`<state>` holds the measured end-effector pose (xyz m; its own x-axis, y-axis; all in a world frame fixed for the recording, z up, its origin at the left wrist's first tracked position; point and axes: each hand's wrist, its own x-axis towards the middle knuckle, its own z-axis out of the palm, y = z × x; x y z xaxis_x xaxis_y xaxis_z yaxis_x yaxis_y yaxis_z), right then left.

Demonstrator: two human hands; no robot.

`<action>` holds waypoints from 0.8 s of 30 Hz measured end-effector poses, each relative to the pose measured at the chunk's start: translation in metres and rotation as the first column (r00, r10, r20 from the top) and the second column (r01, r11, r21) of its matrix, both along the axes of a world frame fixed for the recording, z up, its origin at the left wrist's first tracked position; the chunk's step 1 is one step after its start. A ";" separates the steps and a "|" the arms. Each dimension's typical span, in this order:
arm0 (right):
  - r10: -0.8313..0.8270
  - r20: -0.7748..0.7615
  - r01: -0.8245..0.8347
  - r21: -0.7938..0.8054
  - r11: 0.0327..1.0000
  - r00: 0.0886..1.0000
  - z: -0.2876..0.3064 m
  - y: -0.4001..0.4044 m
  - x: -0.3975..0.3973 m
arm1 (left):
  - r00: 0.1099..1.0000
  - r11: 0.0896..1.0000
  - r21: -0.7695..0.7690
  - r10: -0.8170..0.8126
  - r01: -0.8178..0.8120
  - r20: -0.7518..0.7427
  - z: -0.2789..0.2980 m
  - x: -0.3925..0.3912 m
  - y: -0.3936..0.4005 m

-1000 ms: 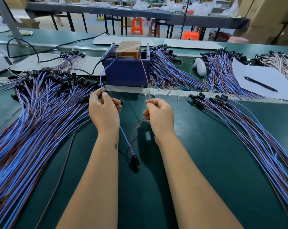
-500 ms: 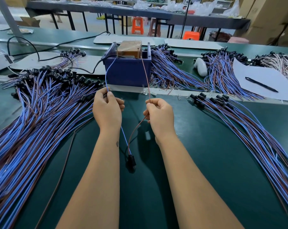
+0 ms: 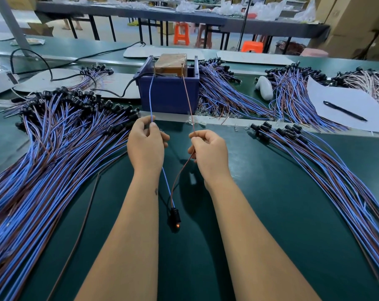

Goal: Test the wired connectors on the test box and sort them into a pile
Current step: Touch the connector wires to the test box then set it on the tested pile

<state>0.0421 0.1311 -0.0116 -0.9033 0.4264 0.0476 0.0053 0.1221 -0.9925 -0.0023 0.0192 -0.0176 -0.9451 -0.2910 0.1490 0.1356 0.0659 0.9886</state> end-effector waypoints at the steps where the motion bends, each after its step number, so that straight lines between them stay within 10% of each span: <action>1: 0.001 0.000 -0.001 0.002 1.000 1.000 0.000 0.000 0.000 | 1.000 1.000 -0.011 -0.003 0.003 0.005 0.000 0.000 0.000; 24: 0.007 -0.162 -0.001 0.040 0.999 0.987 0.003 -0.004 0.002 | 0.981 0.978 0.075 -0.194 0.194 -0.004 0.010 0.007 0.006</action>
